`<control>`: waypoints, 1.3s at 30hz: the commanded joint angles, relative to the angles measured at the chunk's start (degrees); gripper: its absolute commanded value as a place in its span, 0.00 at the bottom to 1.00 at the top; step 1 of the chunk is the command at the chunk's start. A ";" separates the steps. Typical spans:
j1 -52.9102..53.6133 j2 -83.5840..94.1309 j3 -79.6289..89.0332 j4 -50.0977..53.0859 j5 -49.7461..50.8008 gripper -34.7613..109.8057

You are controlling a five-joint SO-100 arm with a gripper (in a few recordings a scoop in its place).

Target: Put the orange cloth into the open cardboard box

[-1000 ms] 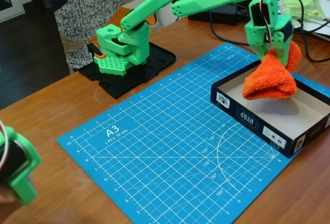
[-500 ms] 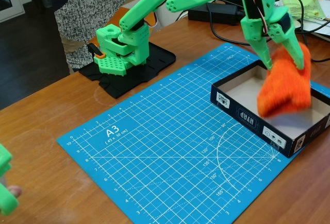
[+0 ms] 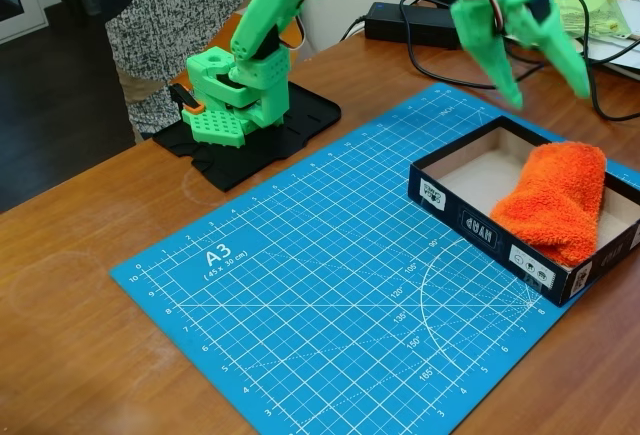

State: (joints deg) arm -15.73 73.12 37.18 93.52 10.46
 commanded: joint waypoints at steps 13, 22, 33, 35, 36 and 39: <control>18.37 90.00 72.51 -14.24 -6.42 0.24; 15.56 105.91 110.13 -26.19 -3.78 0.24; 17.14 120.15 135.00 -26.63 -8.96 0.24; 17.67 120.32 137.37 -27.33 -8.44 0.24; 18.02 120.23 137.20 -26.98 -8.00 0.24; 18.72 120.15 138.34 -27.42 -7.47 0.24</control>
State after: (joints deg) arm 1.14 192.83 174.73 65.83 2.20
